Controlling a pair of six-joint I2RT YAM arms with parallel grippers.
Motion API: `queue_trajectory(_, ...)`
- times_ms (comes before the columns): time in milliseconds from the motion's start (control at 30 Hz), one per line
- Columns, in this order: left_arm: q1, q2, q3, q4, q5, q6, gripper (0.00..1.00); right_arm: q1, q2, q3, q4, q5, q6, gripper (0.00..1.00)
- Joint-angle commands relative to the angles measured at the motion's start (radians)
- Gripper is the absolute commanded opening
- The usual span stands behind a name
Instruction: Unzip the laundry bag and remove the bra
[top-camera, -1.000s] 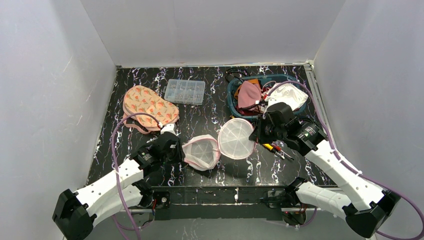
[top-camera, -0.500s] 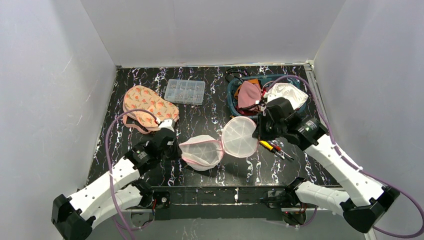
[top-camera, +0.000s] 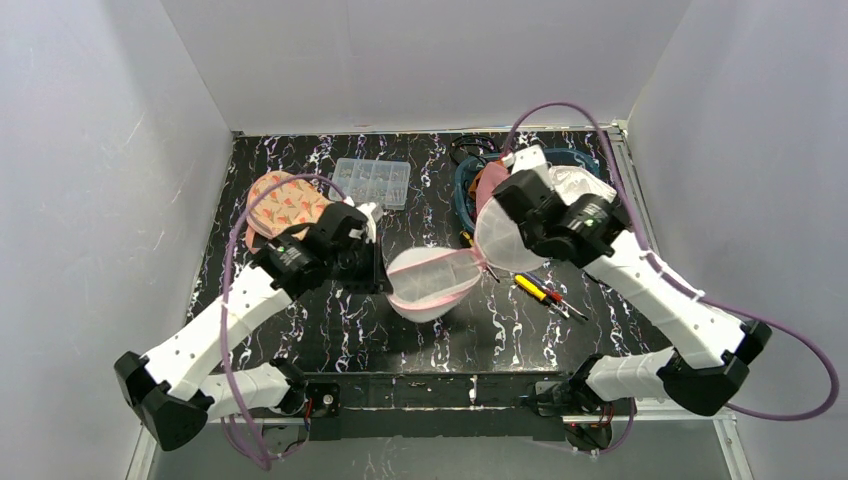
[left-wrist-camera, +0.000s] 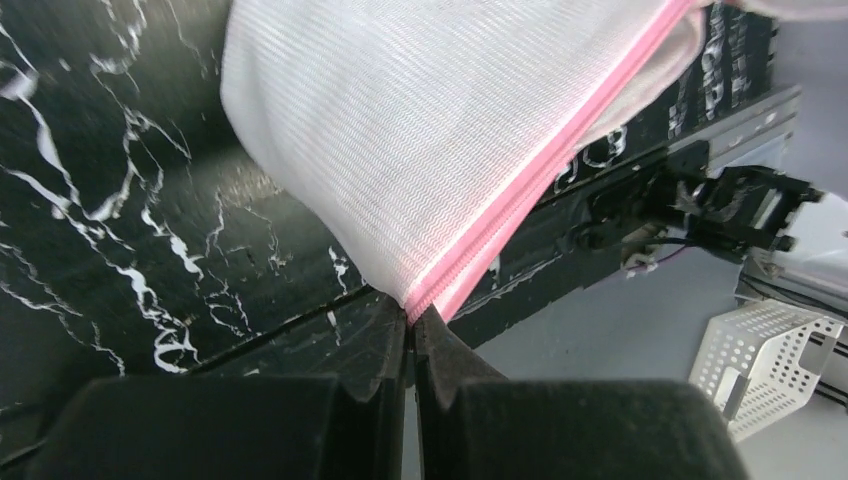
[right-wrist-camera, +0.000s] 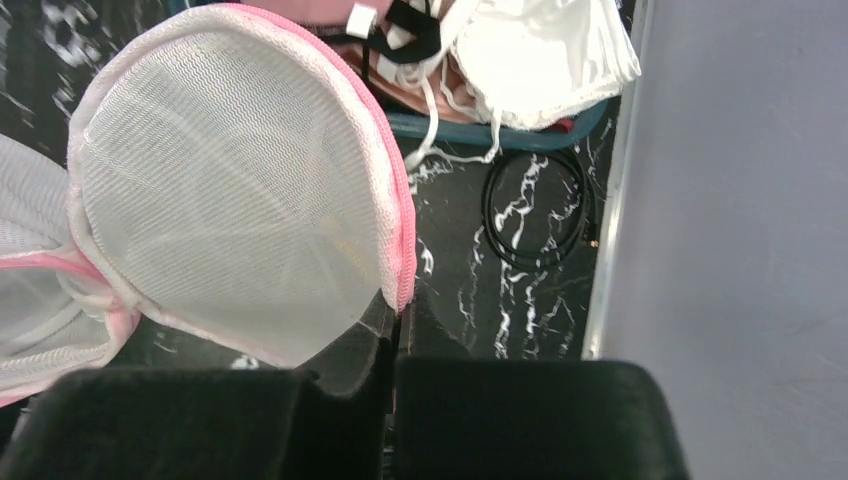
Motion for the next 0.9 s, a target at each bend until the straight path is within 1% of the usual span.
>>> queue_trajectory(0, 0.004, 0.016, -0.150, 0.073, 0.131, -0.062, 0.00, 0.070, 0.021, -0.044, -0.071, 0.133, 0.043, 0.01)
queue_trajectory(100, 0.004, 0.043, -0.238, 0.175, 0.134, -0.104, 0.00, 0.114, 0.035, -0.046, -0.084, 0.130, 0.074, 0.01)
queue_trajectory(233, 0.004, 0.108, -0.249, 0.230, 0.172, -0.117, 0.00, 0.172, 0.083, -0.004, -0.138, 0.191, 0.105, 0.01)
queue_trajectory(333, 0.004, 0.135, -0.223, 0.223, 0.160, -0.092, 0.00, 0.184, 0.099, -0.019, -0.128, 0.223, 0.097, 0.01)
queue_trajectory(433, 0.004, 0.138, -0.177, 0.174, 0.141, -0.060, 0.00, 0.188, 0.095, -0.026, -0.106, 0.211, 0.101, 0.01)
queue_trajectory(600, 0.006, 0.119, -0.110, 0.112, 0.094, -0.016, 0.00, 0.190, 0.096, 0.058, -0.108, 0.217, 0.079, 0.01)
queue_trajectory(733, 0.005, 0.166, -0.135, 0.140, 0.098, -0.009, 0.00, 0.191, 0.108, 0.004, -0.052, 0.171, 0.077, 0.01)
queue_trajectory(867, 0.005, 0.170, -0.236, 0.252, 0.104, -0.046, 0.00, 0.193, 0.089, -0.068, 0.030, 0.122, 0.088, 0.01)
